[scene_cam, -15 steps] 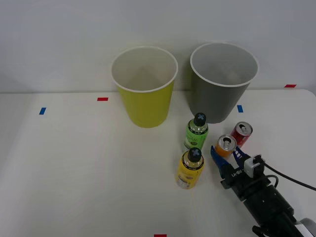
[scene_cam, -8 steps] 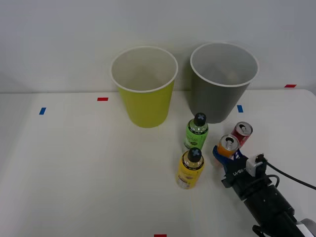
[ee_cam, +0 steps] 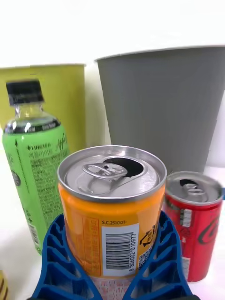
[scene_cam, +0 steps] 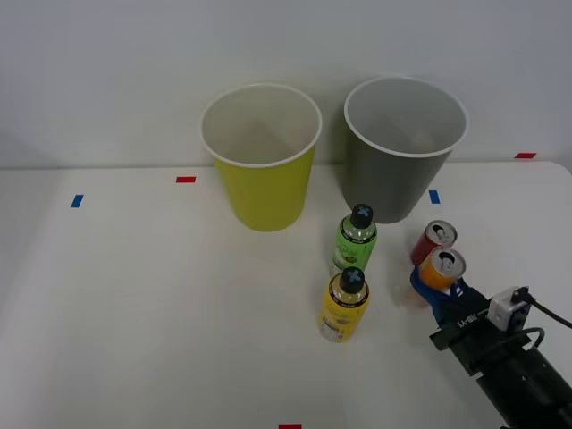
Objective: Put cans in the gray bin, plastic bottles in the light green bin
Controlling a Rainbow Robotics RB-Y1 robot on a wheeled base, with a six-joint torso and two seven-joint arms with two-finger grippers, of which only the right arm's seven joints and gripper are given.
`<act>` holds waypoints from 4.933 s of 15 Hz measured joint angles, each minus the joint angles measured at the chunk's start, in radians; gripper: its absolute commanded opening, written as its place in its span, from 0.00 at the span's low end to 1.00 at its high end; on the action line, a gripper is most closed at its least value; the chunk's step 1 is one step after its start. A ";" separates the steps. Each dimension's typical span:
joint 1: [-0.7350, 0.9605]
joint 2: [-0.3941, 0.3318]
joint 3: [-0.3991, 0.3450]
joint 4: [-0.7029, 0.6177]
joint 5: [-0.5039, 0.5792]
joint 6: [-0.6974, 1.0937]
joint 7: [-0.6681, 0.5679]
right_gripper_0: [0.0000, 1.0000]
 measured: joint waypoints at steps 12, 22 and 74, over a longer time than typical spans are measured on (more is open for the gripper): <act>-0.060 0.047 -0.103 -0.474 -0.381 0.345 -0.013 0.00; -0.095 0.136 -0.155 -0.475 -0.372 0.353 -0.003 0.00; -0.387 0.351 -0.321 -0.395 0.033 0.788 -0.042 1.00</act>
